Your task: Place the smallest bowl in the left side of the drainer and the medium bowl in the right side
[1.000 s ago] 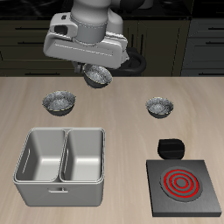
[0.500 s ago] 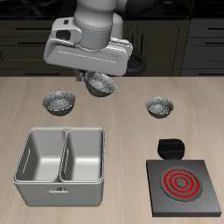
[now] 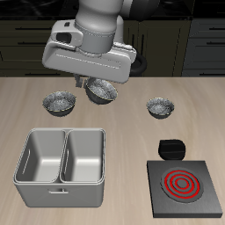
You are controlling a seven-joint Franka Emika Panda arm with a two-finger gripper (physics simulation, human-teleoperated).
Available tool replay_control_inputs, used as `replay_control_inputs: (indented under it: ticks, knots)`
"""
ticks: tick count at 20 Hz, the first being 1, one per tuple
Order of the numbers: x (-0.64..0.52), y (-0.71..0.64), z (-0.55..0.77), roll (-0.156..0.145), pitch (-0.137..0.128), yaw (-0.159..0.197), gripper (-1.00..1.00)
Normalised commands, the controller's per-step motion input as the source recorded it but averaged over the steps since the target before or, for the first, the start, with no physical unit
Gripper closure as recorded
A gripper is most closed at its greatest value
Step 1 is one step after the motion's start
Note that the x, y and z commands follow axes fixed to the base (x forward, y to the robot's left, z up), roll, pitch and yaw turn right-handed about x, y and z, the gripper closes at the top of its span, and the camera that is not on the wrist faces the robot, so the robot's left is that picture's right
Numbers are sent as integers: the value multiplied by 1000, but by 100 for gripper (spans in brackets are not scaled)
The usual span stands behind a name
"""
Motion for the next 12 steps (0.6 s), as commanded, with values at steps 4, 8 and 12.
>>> replay_control_inputs:
  ticks: [4,8,12]
  knots:
    - [222,-163,-117,-9,9,-48,100]
    - [69,-55,-163,2,15,-13,100]
    - [-19,60,-124,50,-1,0,100]
